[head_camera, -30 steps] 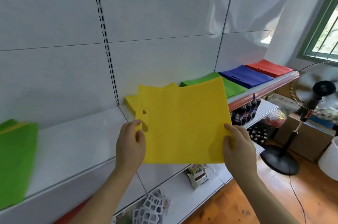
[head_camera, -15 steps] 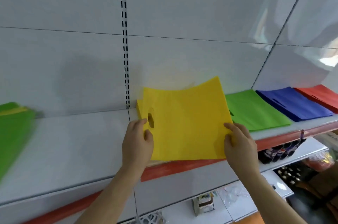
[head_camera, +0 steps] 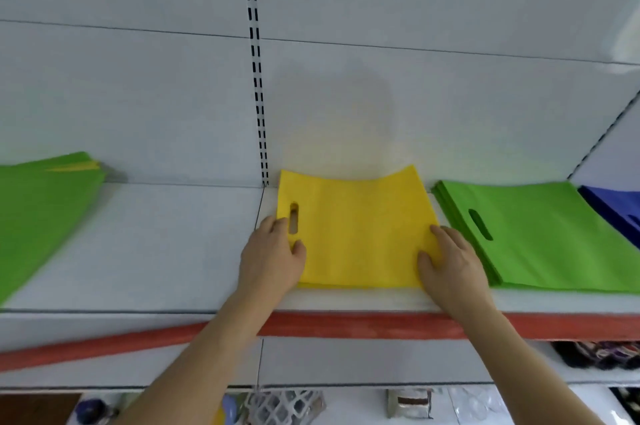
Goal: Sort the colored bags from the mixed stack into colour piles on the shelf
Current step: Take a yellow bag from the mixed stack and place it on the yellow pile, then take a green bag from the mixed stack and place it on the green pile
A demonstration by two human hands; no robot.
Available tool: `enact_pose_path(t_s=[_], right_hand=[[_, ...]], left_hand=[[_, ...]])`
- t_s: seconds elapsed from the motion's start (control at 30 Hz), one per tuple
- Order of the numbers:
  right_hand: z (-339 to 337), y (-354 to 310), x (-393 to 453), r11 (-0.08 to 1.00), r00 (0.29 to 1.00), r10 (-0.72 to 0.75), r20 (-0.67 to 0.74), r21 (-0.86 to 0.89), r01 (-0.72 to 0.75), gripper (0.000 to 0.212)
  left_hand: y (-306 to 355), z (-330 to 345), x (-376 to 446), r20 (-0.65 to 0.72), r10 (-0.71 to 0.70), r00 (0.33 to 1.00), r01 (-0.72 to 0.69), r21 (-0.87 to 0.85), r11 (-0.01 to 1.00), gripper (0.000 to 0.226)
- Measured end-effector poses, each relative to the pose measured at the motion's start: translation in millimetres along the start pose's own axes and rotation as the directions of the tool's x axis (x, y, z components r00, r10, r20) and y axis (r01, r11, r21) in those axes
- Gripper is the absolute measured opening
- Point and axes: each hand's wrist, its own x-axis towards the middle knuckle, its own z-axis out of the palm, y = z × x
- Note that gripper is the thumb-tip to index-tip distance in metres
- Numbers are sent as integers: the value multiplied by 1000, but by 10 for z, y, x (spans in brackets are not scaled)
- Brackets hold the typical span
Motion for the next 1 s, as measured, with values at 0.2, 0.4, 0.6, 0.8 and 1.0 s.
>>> enact_pose_path(t_s=[0.2, 0.4, 0.6, 0.8, 1.0], right_hand=[[73, 22, 119, 996, 996, -35, 76, -81, 41, 55], [76, 17, 70, 972, 993, -33, 114, -228, 58, 70], [22, -43, 58, 970, 990, -34, 137, -235, 65, 83], [-11, -220, 29, 947, 971, -231, 60, -215, 239, 79], [200, -839, -267, 883, 901, -413, 137, -182, 432, 81]], left_hand=[[91, -12, -20, 54, -52, 997, 43, 145, 988, 52], [142, -72, -26, 137, -75, 988, 53, 156, 986, 50], [151, -96, -29, 137, -107, 985, 95, 90, 991, 57], [178, -155, -201, -88, -163, 983, 168, 55, 984, 74], [-166, -396, -594, -246, -194, 950, 252, 230, 940, 71]])
